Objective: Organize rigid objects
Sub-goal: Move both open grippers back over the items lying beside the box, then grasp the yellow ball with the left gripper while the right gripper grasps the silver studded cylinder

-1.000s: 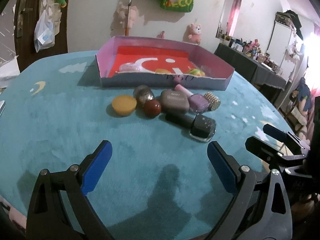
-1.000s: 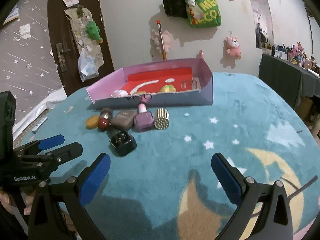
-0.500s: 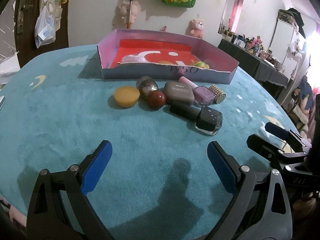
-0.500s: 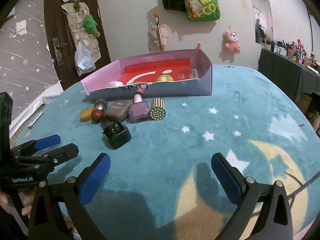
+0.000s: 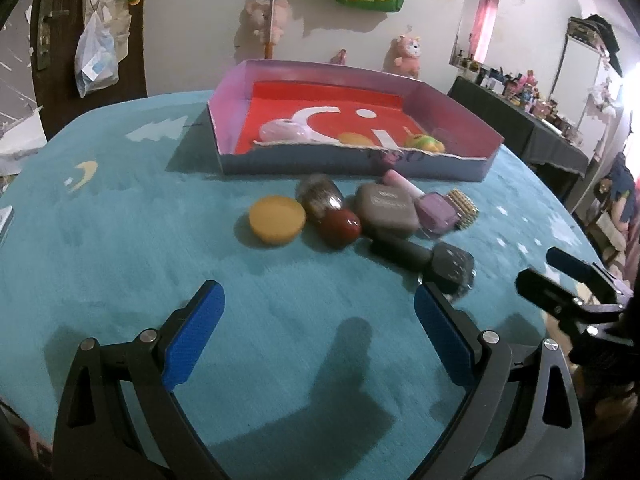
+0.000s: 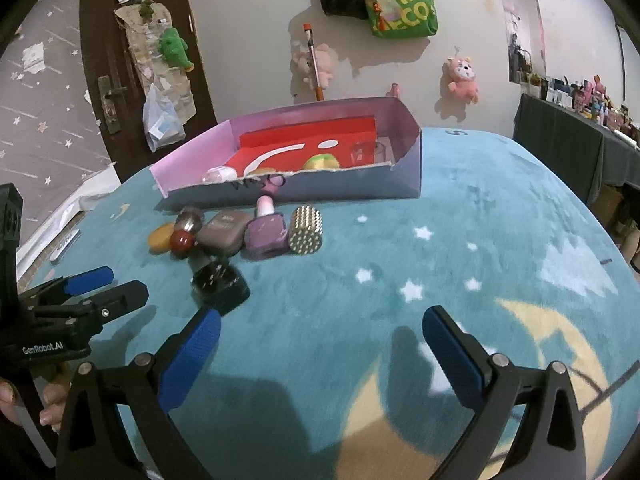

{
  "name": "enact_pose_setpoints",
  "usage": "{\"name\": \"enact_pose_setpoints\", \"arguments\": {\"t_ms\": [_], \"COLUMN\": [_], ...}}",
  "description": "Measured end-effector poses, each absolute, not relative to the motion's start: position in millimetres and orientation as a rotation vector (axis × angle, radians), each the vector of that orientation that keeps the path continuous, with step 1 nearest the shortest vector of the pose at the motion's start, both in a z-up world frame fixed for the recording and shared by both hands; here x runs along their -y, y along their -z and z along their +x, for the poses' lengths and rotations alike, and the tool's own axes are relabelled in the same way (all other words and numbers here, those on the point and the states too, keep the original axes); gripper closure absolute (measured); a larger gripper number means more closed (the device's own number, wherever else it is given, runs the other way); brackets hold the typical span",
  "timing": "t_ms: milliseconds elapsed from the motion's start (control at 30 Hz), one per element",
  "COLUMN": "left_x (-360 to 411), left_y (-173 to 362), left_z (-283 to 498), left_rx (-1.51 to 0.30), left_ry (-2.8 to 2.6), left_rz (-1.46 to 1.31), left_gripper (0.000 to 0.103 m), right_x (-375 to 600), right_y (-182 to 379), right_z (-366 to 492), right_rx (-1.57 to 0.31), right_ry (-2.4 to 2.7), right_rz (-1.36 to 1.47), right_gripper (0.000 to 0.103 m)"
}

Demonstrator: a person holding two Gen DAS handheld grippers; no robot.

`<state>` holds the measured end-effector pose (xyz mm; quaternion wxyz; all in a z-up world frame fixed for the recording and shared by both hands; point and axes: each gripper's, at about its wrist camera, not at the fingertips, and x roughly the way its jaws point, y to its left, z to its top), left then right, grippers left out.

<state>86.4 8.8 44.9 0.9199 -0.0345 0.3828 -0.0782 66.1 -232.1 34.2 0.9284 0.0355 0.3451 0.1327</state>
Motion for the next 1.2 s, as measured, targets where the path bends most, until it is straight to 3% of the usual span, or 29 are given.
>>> {"name": "enact_pose_setpoints", "arguments": {"t_ms": [267,533,667,767,1200], "left_x": [-22.8,-32.8,-34.9,-35.7,-34.4], "left_y": [-49.0,-46.6,-42.9,-39.9,-36.2], "left_z": [118.3,142.2,150.2,155.8,164.4], "left_rx": [-0.841,-0.898,-0.923,-0.942,-0.958], "left_ry": [0.121,0.118,0.119,0.123,0.153], "left_rz": [-0.083,-0.078,-0.068,-0.054,0.000], "left_gripper": [0.007,0.027,0.029,0.038,0.043], "right_x": [235.6,234.7,232.5,229.3,221.7], "right_y": [-47.5,-47.7,-42.8,-37.3,-29.5], "right_z": [99.9,132.3,146.4,153.9,170.8], "right_rx": [-0.727,-0.777,-0.815,-0.846,-0.896], "right_ry": [-0.251,-0.244,-0.260,-0.274,-0.326], "right_rz": [0.078,0.056,0.055,0.043,-0.021], "right_gripper": [0.001,0.012,0.014,0.018,0.029]}}
